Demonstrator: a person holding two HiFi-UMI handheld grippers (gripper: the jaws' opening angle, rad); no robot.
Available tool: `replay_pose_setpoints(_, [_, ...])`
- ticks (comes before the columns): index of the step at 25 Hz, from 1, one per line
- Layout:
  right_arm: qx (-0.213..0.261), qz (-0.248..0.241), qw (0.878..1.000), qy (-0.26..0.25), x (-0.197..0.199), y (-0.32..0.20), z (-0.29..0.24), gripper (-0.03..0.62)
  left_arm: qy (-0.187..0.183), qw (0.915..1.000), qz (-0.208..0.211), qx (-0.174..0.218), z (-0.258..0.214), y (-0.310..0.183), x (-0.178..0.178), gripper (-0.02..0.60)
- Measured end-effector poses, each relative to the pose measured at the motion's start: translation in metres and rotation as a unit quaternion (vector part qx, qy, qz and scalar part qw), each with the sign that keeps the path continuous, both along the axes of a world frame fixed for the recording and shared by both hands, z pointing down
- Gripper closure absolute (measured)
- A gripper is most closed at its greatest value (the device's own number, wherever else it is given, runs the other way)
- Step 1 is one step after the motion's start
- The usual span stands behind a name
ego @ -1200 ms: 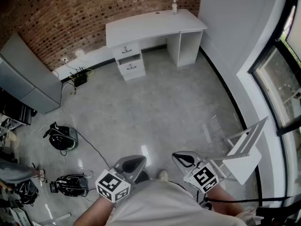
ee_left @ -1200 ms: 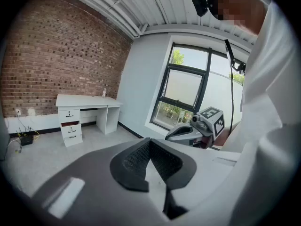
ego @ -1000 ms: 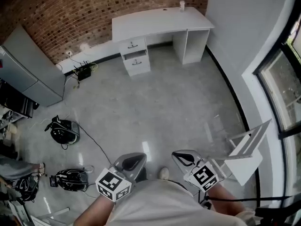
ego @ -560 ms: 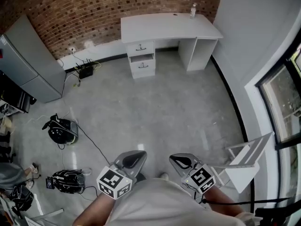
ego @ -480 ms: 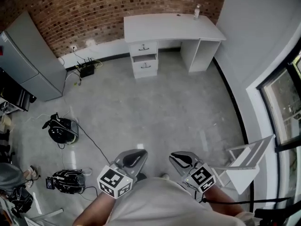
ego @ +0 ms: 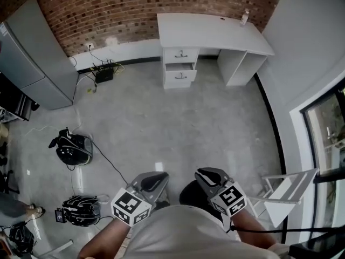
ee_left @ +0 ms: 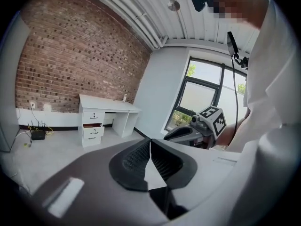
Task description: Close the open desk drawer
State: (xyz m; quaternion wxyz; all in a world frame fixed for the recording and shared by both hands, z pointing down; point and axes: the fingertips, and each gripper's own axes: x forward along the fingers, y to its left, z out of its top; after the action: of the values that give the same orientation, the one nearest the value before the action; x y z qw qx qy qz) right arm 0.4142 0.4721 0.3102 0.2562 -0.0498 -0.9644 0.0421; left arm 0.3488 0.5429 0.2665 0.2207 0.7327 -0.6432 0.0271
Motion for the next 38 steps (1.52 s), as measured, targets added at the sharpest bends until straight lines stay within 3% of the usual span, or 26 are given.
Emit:
replay_pose_setpoints(8, [-0.012, -0.009, 1.0, 0.022, -0.08, -0.07, 0.021, 0.557, 0.031, 0.9995, 0.009, -0.005, 0.011, -0.074, -0.078, 0.58])
replay_pose_setpoints(17, [-0.026, -0.047, 0.998, -0.01, -0.202, -0.203, 0.014, 0.557, -0.005, 0.9993, -0.016, -0.034, -0.004, -0.202, -0.178, 0.58])
replay_pose_setpoints(23, [-0.033, -0.038, 0.999, 0.013, -0.258, -0.269, 0.042, 0.557, -0.01, 0.9989, -0.008, -0.046, 0.0, -0.256, -0.23, 0.58])
replay_pose_setpoints(28, [-0.067, 0.018, 0.997, 0.035, -0.311, -0.314, 0.079, 0.557, 0.001, 0.9985, 0.021, -0.05, 0.013, -0.291, -0.291, 0.58])
replay_pose_setpoints(32, [-0.09, 0.093, 0.99, 0.047, -0.361, -0.354, 0.117, 0.557, 0.0, 0.9962, 0.07, -0.051, 0.027, -0.32, -0.351, 0.58])
replay_pose_setpoints(35, [-0.125, 0.174, 0.976, 0.048, -0.397, -0.385, 0.145, 0.557, 0.001, 0.9901, 0.126, -0.062, 0.035, -0.339, -0.397, 0.58])
replay_pose_setpoints(38, [-0.187, 0.252, 0.949, 0.033, -0.431, -0.409, 0.178, 0.557, 0.006, 0.9802, 0.183, -0.076, 0.045, -0.357, -0.437, 0.58])
